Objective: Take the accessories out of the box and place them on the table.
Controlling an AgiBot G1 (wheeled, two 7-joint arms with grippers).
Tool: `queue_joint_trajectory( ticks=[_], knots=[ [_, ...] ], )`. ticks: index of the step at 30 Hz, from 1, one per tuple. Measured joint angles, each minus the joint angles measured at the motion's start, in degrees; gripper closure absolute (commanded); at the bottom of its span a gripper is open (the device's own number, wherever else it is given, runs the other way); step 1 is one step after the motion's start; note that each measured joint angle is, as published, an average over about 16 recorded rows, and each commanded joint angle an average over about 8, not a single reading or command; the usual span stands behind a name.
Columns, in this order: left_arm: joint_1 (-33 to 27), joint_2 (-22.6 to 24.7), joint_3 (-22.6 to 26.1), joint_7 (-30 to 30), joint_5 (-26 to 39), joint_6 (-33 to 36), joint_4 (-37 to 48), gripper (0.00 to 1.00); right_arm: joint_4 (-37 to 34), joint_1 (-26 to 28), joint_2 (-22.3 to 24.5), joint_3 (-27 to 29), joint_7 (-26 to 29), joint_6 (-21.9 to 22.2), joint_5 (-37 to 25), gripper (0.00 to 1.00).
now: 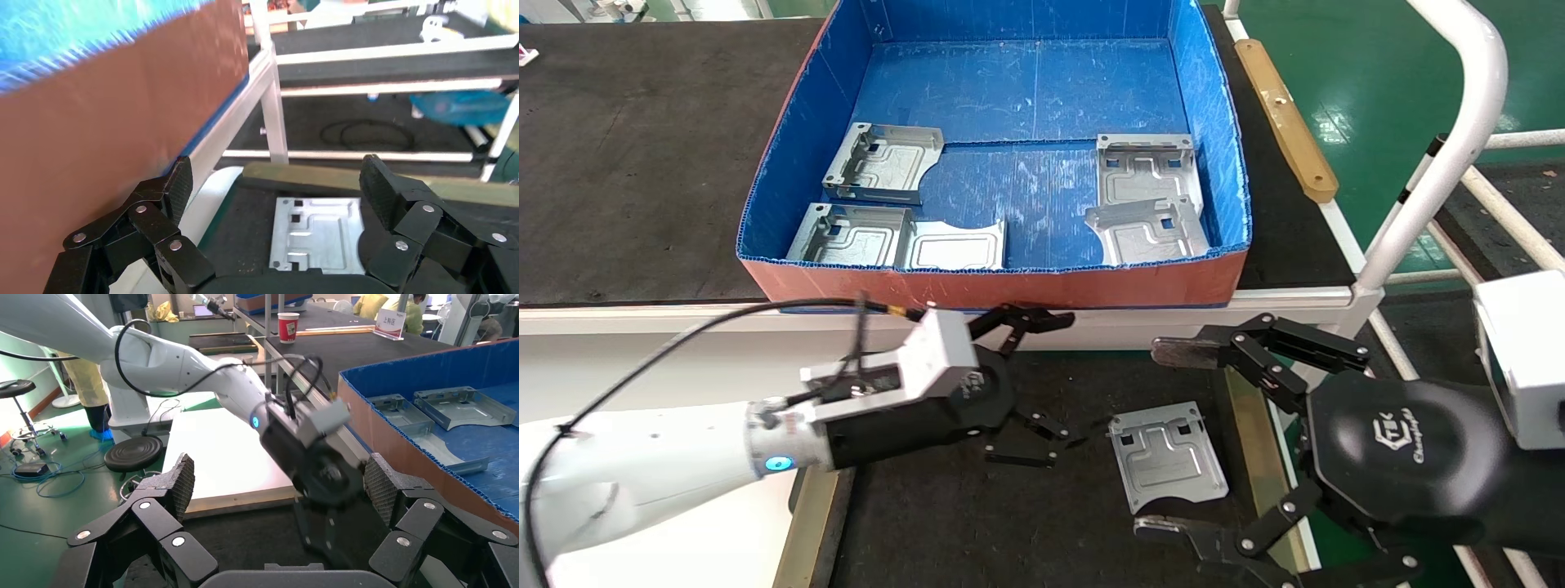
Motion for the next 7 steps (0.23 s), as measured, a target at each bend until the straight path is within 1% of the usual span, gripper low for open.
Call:
queue_joint_trajectory(
  ticks=[7],
  knots=[
    [1.02,-2.51,-2.12,-3.37,-0.47,1.67,-3.06,0.00,0.00,0.00,0.00,0.00,0.00,0.00,0.00,0.00]
  ],
)
